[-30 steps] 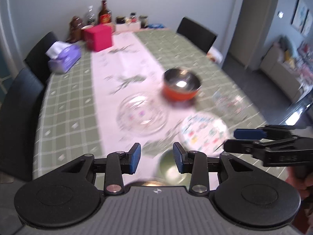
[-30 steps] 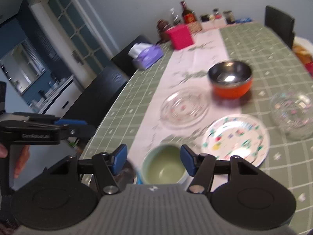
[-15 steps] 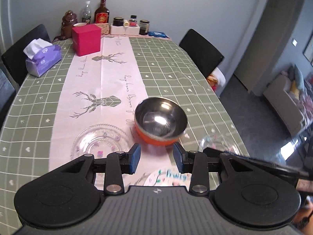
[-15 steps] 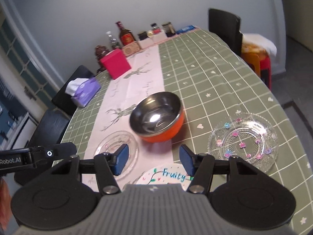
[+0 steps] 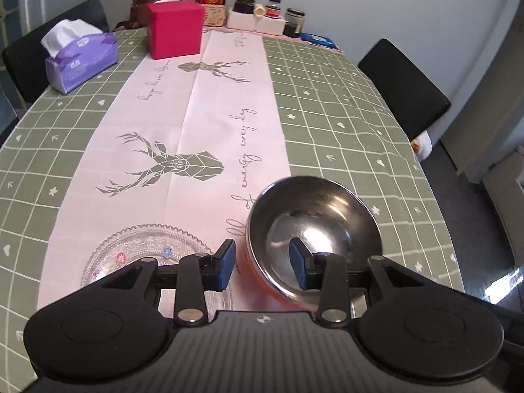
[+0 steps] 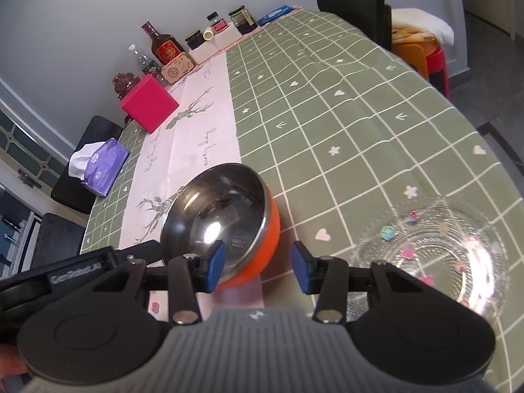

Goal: Organize plates and bowls

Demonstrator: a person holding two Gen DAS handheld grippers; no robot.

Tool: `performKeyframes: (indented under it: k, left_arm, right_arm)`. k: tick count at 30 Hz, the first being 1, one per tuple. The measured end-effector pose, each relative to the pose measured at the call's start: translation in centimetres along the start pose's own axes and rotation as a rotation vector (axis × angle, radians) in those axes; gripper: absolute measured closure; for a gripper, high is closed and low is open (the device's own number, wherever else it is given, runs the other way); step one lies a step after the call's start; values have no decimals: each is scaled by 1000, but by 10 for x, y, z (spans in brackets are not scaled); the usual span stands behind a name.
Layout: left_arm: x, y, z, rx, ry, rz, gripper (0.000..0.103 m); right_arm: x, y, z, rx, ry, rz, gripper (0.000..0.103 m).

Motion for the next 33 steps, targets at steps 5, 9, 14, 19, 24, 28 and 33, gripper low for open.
performKeyframes:
  k: [5,9,14,19,24,28,33]
  left_arm:
    - [-22,3,7,36,1,18,59]
    - [-34,4,9,30,2,31,62]
    - [-42,3,6,-11,12,43,71]
    - [-47,0,1,-50,39,51,83]
    - [-46,-3,-5,-96,72,50,92]
    - [-41,-5,-8,-108,80,54,92]
    - [-28,-6,-10,-120,88,48,92]
  right_arm:
    - [-17,5,3,-8,13,21,59]
    - [-30,4,-1,-15,-3,50,67]
    - [-38,2,0,-7,-18,63,70]
    - [-41,1,-1,-4,-28,70,75]
    - [-39,0,0,4,-39,67,77]
    - [-36,1,1,13,-54,69,79]
    - [-24,2,9,46,-62,52,81]
Point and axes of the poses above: each gripper's, at about its wrist camera, not at the fingertips, and x roughly against the way its jaws point, z to its left, y to its top, the point moved 4 cm from there along -x, roughly the way its jaws point, and after that the axes turned 2 degrees about -x, right-handed, at the moved point
